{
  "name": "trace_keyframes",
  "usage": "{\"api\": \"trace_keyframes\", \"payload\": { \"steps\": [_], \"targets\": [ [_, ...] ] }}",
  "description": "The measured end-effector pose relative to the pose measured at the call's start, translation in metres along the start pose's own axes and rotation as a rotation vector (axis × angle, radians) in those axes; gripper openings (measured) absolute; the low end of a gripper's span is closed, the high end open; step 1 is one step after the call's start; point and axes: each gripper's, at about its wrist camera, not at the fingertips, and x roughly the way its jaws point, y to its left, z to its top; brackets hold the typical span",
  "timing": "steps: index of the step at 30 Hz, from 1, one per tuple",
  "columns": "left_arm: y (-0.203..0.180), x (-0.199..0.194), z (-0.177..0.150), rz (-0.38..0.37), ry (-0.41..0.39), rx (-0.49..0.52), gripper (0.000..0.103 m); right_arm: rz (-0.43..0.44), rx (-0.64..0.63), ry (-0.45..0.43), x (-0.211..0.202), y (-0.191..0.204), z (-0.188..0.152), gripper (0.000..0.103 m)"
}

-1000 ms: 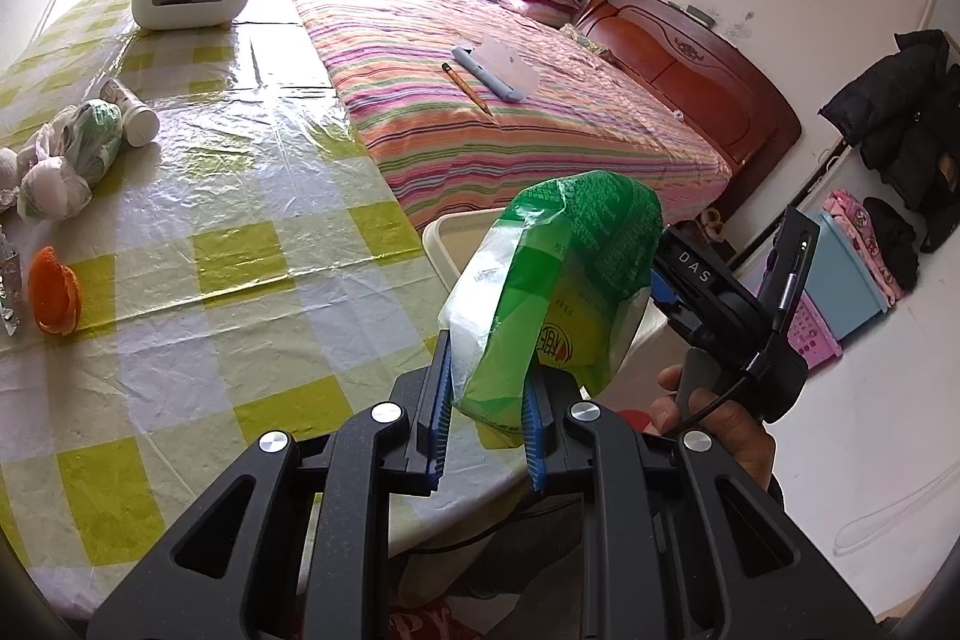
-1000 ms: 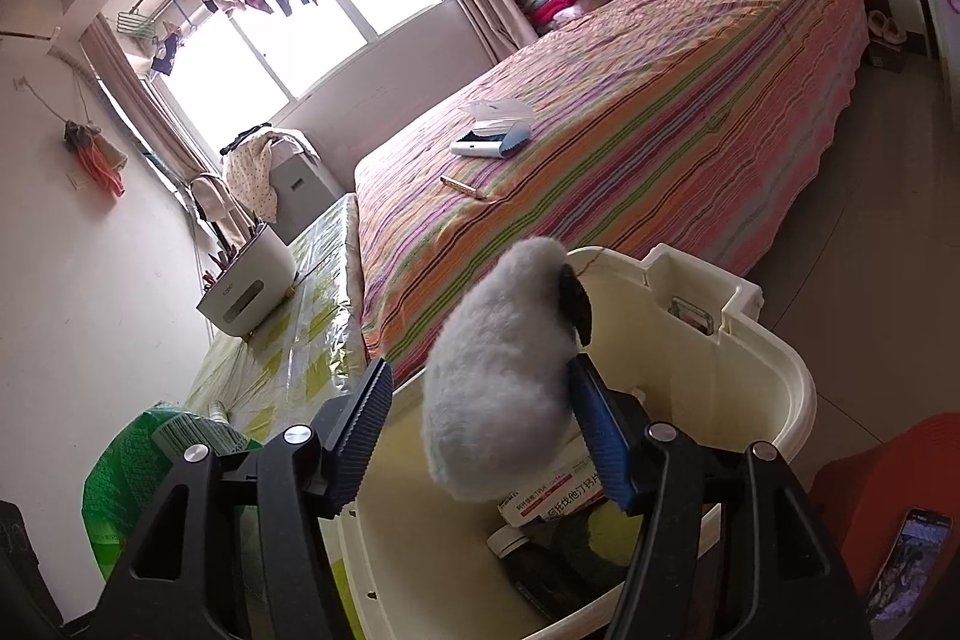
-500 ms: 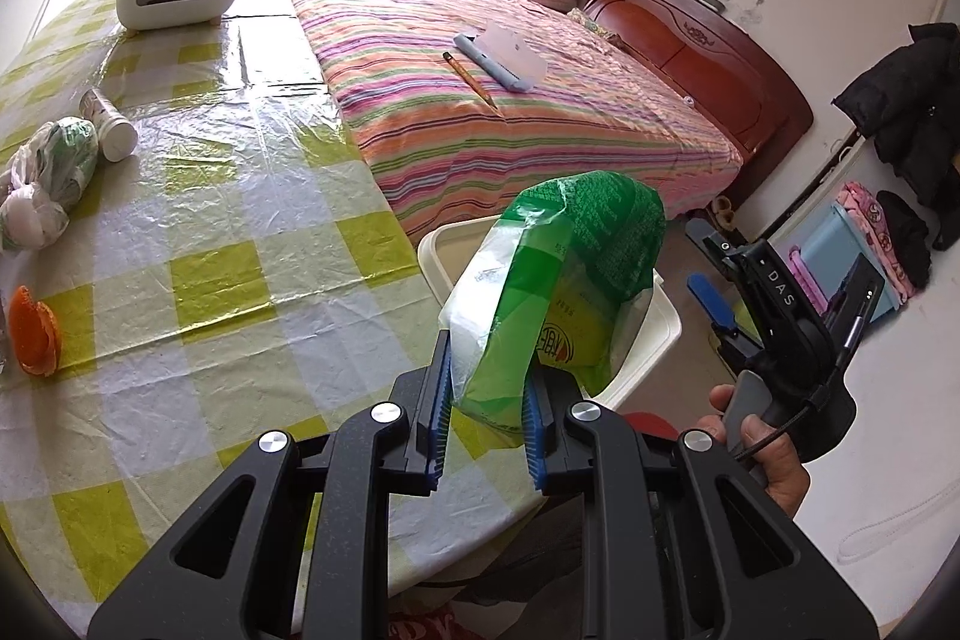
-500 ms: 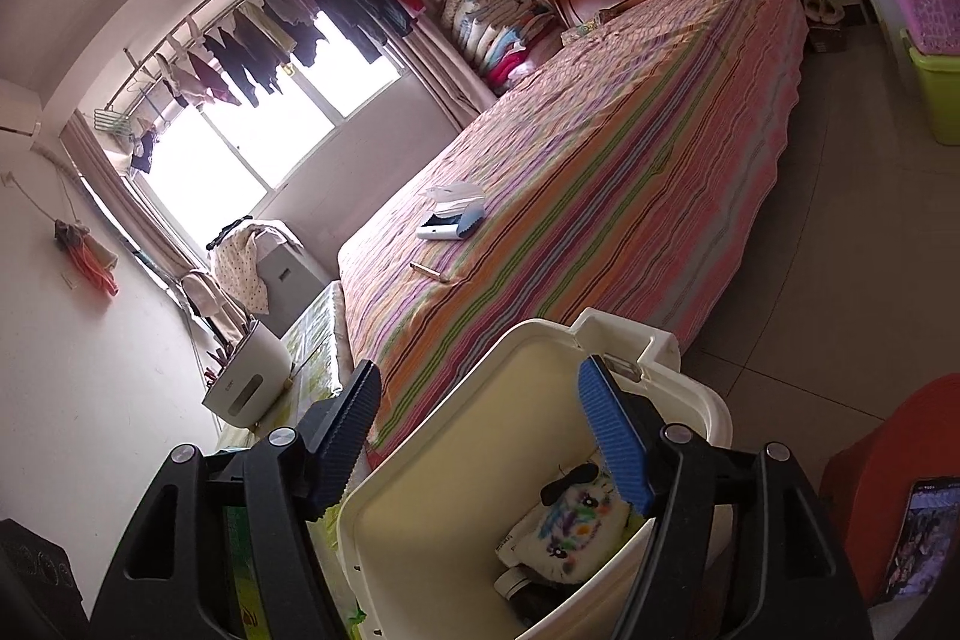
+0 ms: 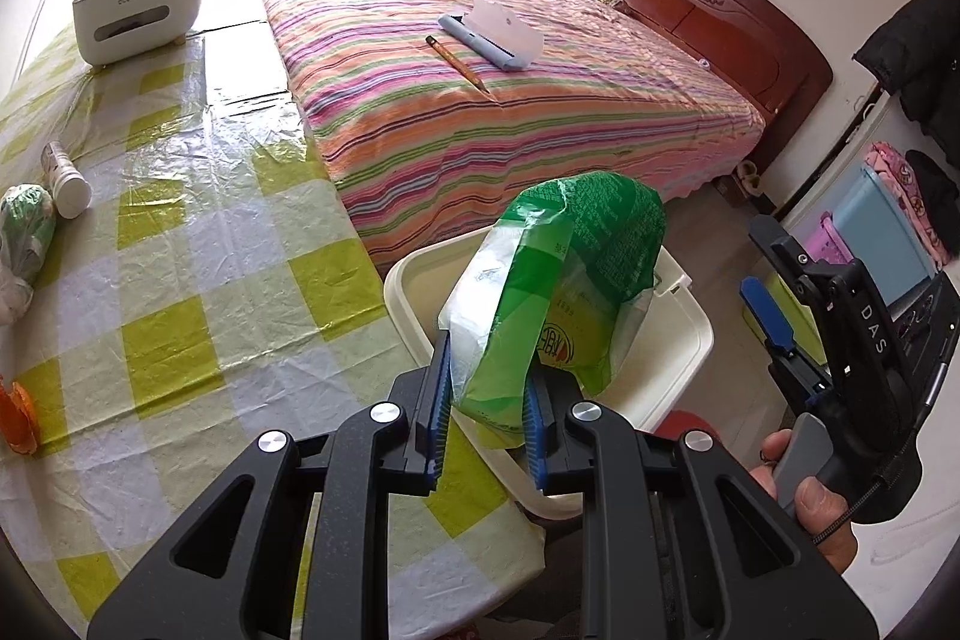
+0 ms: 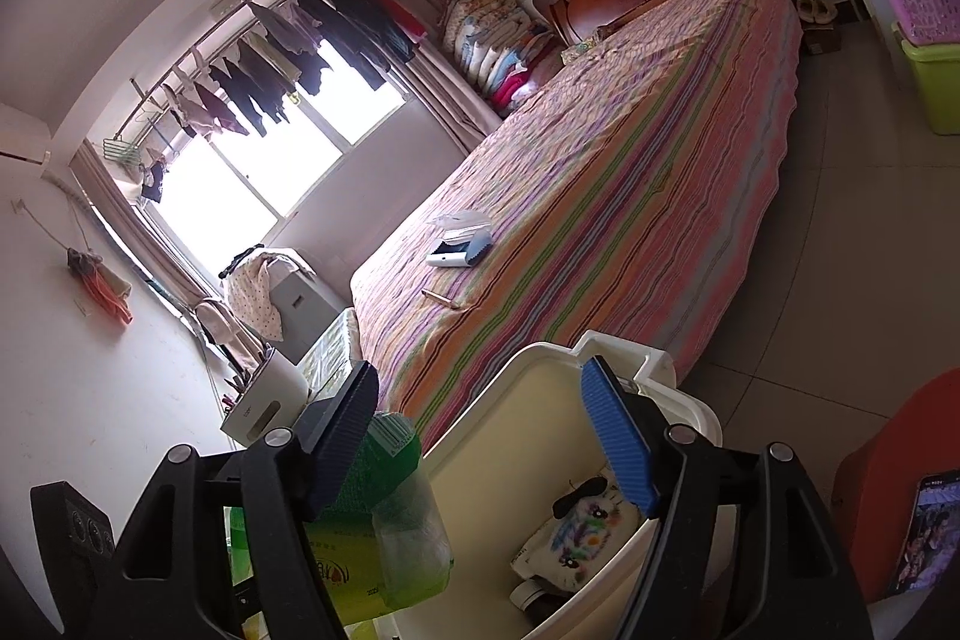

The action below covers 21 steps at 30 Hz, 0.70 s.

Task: Collect trash
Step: 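Lower the green plastic bag with the left tool and release it into the bin, then move both open tools back over the table toward the orange and knit hat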

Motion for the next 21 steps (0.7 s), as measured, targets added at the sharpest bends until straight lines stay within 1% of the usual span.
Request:
{"api": "trace_keyframes", "payload": {
  "steps": [8,9,11,13,14,15,17,21],
  "targets": [
    [-0.017,0.021,0.014,0.030,0.012,0.027,0.024,0.014,0.019,0.006,-0.001,-0.002,0.000,0.069],
    [-0.019,0.023,0.015,0.033,0.015,0.033,0.026,0.015,0.020,0.009,0.000,-0.003,0.000,0.069],
    [-0.022,0.024,0.017,0.038,0.010,0.038,0.035,0.017,0.022,0.013,0.000,-0.003,0.000,0.069],
    [-0.023,0.021,0.019,0.046,-0.006,0.038,0.061,0.019,0.022,0.014,0.000,-0.002,0.001,0.069],
    [-0.023,0.019,0.019,0.056,-0.018,0.038,0.069,0.019,0.020,0.014,0.000,-0.001,0.001,0.069],
    [-0.022,0.016,0.020,0.069,-0.032,0.036,0.078,0.019,0.018,0.014,0.001,-0.001,0.000,0.069],
    [-0.018,0.011,0.020,0.073,-0.039,0.030,0.079,0.020,0.016,0.020,0.001,0.000,0.000,0.069],
    [-0.002,-0.001,0.017,0.082,-0.020,0.028,0.080,0.022,0.015,0.031,0.003,0.002,-0.002,0.069]
  ]
}}
